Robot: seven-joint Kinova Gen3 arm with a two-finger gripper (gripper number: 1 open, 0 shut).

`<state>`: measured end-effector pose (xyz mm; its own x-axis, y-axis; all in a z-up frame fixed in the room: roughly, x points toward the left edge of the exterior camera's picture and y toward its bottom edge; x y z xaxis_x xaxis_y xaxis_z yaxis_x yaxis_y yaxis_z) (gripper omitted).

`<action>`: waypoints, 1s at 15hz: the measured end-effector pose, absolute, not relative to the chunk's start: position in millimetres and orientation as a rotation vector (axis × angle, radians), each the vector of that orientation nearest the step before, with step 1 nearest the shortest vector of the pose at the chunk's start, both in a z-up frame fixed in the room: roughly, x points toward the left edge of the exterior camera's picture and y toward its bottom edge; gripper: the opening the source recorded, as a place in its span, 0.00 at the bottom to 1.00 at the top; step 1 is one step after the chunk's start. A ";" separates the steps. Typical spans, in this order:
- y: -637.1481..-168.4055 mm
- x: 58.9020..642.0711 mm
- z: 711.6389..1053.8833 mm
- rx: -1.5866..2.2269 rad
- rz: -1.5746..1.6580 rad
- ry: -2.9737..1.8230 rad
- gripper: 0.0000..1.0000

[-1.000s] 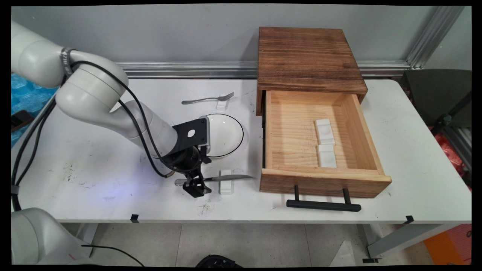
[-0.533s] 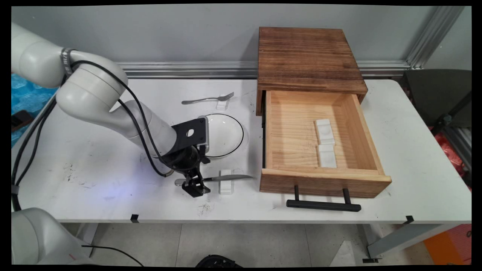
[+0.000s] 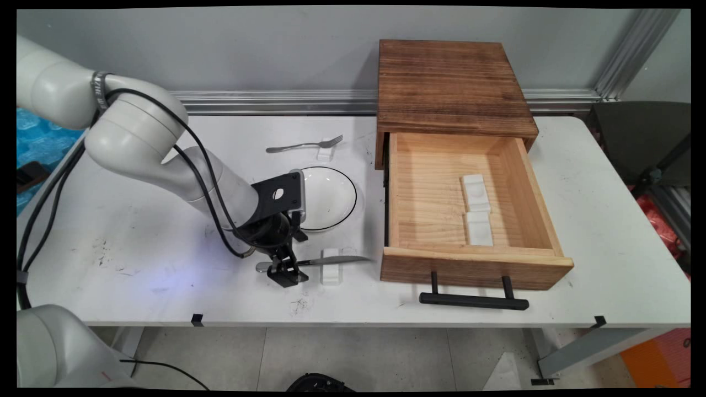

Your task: Pick up the knife from the right of the white plate, then place the picked object into the drawer

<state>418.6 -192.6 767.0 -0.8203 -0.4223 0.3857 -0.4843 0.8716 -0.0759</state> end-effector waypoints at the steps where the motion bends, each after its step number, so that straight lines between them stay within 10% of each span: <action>1: -192.8 418.7 766.7 0.673 0.240 -2.683 1.00; 2: -192.9 418.8 766.4 0.673 0.237 -2.682 0.00; 15: -188.2 416.4 767.4 0.671 0.175 -2.678 0.00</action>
<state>416.4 -188.2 767.4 -0.8167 -0.4301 0.3848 -0.4765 0.8787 -0.0293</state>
